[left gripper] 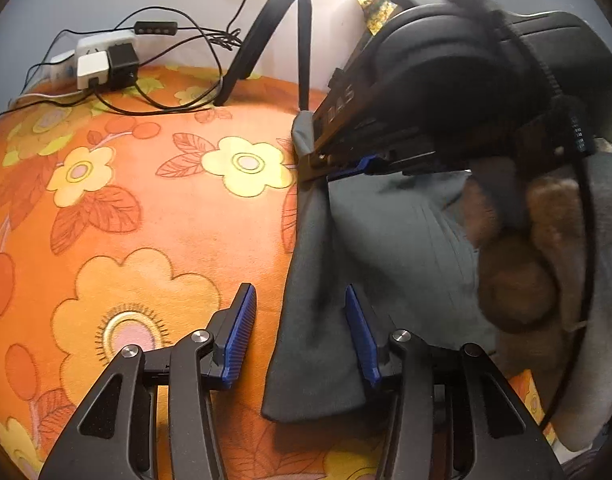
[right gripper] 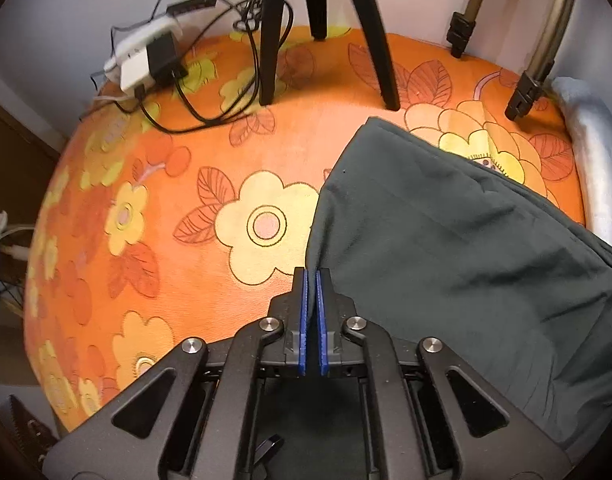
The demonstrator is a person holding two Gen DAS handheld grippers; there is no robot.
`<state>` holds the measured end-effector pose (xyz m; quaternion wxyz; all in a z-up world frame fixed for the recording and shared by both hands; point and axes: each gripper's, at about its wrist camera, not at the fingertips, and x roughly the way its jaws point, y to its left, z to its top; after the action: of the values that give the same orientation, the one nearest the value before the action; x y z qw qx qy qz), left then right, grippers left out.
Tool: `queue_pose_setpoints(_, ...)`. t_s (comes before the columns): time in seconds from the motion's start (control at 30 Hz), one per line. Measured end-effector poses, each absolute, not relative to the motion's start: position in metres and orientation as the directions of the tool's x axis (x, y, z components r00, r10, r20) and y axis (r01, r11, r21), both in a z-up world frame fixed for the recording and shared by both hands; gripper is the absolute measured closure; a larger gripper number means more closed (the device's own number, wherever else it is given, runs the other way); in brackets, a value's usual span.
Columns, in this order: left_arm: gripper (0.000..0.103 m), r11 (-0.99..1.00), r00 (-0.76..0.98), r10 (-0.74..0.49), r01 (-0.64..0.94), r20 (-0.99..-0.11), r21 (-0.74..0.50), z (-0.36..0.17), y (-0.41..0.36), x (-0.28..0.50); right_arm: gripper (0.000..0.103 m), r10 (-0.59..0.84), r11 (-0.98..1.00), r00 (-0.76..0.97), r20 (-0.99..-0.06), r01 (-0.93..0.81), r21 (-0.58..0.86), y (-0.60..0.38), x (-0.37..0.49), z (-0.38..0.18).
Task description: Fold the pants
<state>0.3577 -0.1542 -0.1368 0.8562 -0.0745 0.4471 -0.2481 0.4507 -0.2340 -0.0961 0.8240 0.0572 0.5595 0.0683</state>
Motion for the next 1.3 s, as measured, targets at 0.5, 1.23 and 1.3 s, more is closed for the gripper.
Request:
queue_pose_setpoints(0.5, 0.098, 0.801, 0.533, -0.585, 0.499, -0.611, -0.331, -0.079, -0.197, 0.313, 0.1, 0.298, 0.941, 0.505, -0.81, -0.013, 0.338, -0.305, 0.413, -0.041)
queue_pose_setpoints(1.23, 0.098, 0.543, 0.279, -0.798, 0.718, -0.535, -0.436, -0.072, -0.44, 0.222, 0.1, 0.074, 0.926, 0.605, -0.793, 0.254, 0.281, -0.569, 0.278, -0.028)
queue_pose_setpoints(1.3, 0.098, 0.527, 0.25, -0.798, 0.731, -0.549, -0.433, -0.08, -0.459, 0.214, 0.1, 0.059, 0.916, 0.593, -0.803, 0.288, 0.28, -0.592, 0.264, -0.039)
